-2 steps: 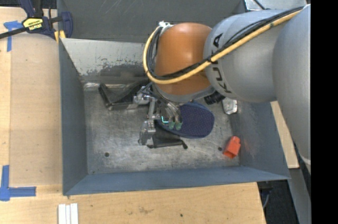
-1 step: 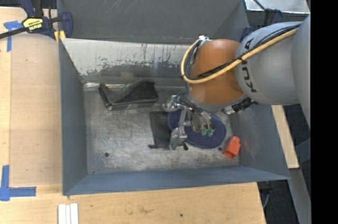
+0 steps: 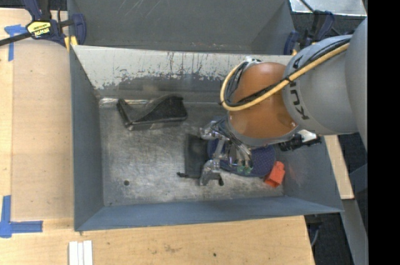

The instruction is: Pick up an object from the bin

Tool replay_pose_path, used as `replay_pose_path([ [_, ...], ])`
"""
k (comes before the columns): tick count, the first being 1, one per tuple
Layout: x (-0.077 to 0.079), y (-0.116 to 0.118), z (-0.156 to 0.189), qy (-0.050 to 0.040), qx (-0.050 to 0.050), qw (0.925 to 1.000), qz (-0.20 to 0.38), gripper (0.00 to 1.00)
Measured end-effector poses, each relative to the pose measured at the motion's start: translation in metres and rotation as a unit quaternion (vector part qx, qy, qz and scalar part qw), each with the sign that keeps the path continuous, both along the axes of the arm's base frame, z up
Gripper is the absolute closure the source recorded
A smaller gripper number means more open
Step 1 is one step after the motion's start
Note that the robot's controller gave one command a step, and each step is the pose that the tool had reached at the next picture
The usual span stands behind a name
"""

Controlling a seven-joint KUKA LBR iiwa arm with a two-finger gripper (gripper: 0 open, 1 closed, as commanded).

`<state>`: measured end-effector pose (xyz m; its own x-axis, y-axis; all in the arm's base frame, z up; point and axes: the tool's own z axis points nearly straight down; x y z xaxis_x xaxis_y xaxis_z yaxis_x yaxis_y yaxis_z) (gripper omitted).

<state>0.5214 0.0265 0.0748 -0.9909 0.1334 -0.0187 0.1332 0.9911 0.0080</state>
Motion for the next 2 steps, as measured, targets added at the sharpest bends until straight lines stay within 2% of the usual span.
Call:
replay_pose_path([
  [1,0.004,-0.003,0.003,-0.0065,-0.002,1.0,-0.003,1.0],
  [2,0.014,-0.108,0.188,0.0035,-0.007,0.9929,0.119,1.0],
])
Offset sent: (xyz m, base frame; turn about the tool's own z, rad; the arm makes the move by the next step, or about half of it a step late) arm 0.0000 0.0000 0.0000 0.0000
